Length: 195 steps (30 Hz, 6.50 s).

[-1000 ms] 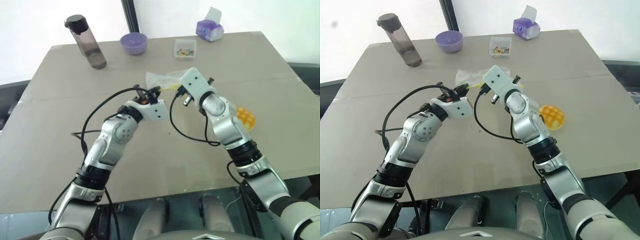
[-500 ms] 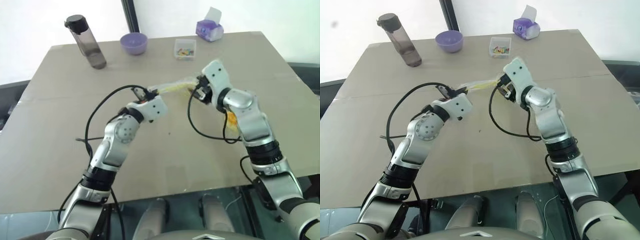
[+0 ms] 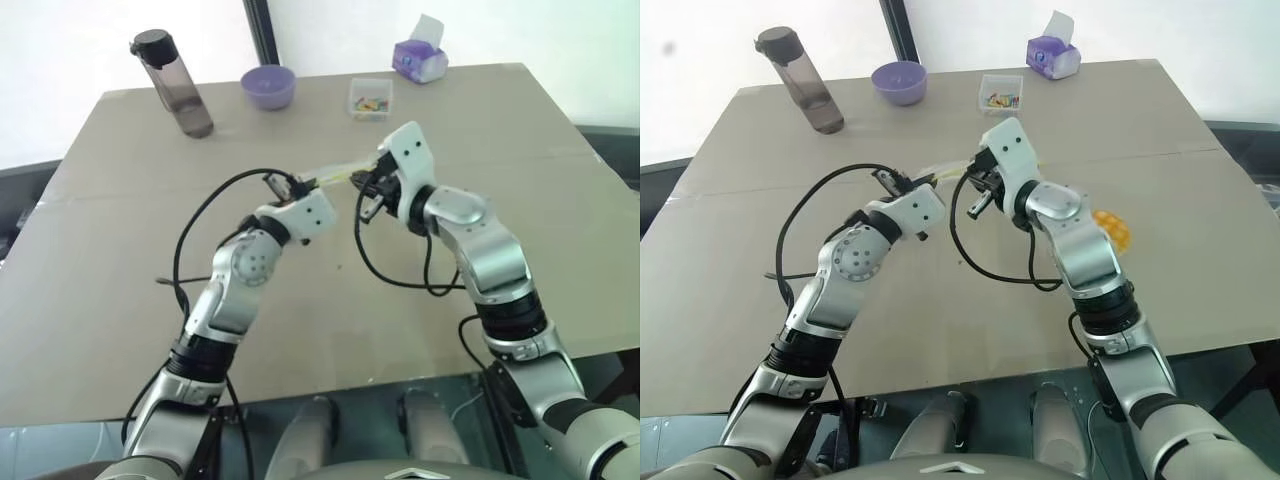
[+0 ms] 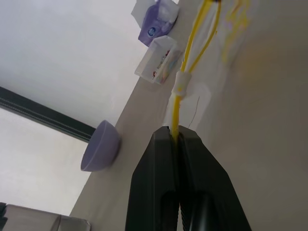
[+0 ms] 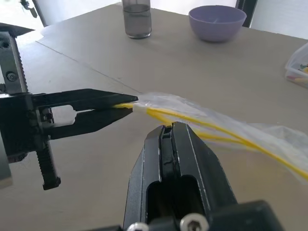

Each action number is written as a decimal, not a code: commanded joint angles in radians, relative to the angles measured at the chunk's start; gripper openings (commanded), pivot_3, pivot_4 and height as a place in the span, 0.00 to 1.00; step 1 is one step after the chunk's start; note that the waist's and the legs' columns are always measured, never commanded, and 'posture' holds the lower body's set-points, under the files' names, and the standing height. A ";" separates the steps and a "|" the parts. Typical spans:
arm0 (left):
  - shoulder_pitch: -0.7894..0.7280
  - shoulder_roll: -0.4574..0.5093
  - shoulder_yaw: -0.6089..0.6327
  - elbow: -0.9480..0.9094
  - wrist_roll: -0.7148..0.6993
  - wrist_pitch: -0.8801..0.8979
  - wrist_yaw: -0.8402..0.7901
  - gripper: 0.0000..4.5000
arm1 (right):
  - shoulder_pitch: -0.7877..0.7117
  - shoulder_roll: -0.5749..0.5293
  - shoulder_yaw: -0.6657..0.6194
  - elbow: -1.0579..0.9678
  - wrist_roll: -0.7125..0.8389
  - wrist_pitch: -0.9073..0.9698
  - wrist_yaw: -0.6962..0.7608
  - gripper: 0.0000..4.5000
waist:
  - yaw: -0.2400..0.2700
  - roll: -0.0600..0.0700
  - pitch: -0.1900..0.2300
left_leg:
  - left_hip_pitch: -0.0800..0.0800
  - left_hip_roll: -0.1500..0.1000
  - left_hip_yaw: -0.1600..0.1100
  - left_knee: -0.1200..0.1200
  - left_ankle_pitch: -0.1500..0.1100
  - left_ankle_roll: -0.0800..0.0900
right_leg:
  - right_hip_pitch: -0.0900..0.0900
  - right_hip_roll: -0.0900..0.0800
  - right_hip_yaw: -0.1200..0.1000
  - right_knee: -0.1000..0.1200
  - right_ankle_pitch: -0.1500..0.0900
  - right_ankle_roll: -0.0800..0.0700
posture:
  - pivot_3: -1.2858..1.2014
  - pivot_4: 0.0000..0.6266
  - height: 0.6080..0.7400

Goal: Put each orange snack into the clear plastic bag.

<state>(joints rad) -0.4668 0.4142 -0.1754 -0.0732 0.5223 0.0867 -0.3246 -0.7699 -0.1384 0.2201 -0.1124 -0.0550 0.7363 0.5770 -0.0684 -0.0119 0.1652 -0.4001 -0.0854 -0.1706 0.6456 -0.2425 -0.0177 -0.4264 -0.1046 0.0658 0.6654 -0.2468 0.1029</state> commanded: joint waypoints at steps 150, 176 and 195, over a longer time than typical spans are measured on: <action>0.023 -0.033 -0.047 -0.056 -0.065 -0.029 -0.020 0.00 | 0.096 -0.297 0.033 -0.022 0.072 -0.361 0.188 0.99 | 0.006 0.000 0.000 | 0.000 0.000 0.000 0.001 0.000 0.000 | 0.001 0.000 0.000 -0.001 0.000 0.000 | 0.52 0.24 1.00; 0.048 -0.049 -0.055 -0.062 -0.074 -0.012 -0.008 0.00 | 0.460 -0.572 -0.374 0.069 0.268 -0.032 0.111 0.91 | 0.044 0.000 0.000 | 0.006 0.000 -0.001 0.004 -0.003 0.005 | 0.011 0.000 -0.003 -0.003 0.000 0.000 | 0.52 0.24 1.00; 0.040 -0.053 -0.083 -0.052 -0.053 -0.035 -0.004 0.00 | 0.247 -0.586 -0.336 -0.180 0.561 0.169 0.265 0.00 | 0.056 0.000 0.000 | 0.005 0.000 -0.002 0.005 -0.003 0.005 | 0.012 0.000 -0.005 -0.004 0.000 0.000 | 0.52 0.24 1.00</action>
<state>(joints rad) -0.4133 0.3642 -0.2465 -0.1053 0.4559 0.0784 -0.3420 -0.4674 -0.7143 -0.1262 -0.2204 0.4570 0.8781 0.8191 -0.0129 -0.0122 0.1653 -0.3954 -0.0859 -0.1723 0.6503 -0.2456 -0.0125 -0.4150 -0.1052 0.0609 0.6618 -0.2468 0.1034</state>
